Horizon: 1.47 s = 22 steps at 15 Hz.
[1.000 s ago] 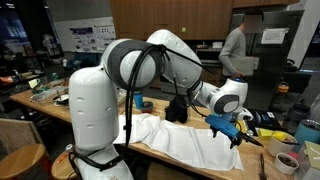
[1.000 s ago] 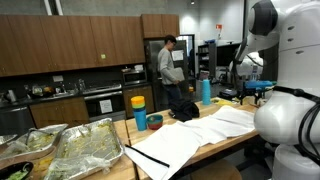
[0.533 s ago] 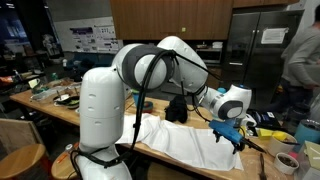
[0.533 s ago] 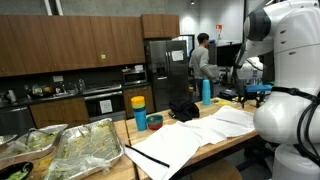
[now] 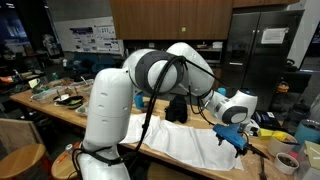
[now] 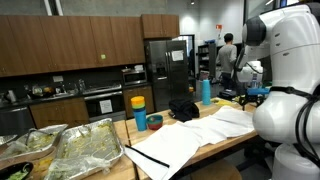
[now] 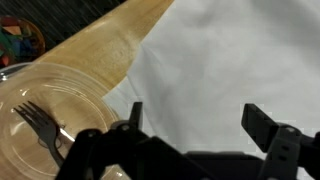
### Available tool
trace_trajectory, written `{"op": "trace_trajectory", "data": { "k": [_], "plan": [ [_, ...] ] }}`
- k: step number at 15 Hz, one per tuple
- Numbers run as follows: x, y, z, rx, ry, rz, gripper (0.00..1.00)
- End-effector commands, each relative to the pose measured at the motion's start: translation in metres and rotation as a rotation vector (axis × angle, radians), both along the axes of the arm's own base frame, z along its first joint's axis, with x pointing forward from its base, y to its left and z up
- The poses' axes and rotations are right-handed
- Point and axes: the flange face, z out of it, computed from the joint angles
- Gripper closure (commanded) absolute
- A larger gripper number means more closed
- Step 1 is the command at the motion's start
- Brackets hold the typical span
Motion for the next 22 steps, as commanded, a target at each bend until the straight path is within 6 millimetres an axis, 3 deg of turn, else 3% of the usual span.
{"op": "trace_trajectory", "data": {
  "k": [1, 15, 16, 17, 22],
  "plan": [
    [0.009, -0.013, -0.006, 0.015, -0.013, -0.004, 0.0],
    [0.021, -0.03, -0.024, 0.012, -0.001, -0.019, 0.0],
    [0.021, -0.031, -0.024, 0.012, -0.001, -0.02, 0.17],
    [0.021, -0.031, -0.026, 0.013, 0.001, -0.022, 0.26],
    [0.019, -0.036, -0.027, 0.019, 0.003, -0.037, 0.62]
  ]
}}
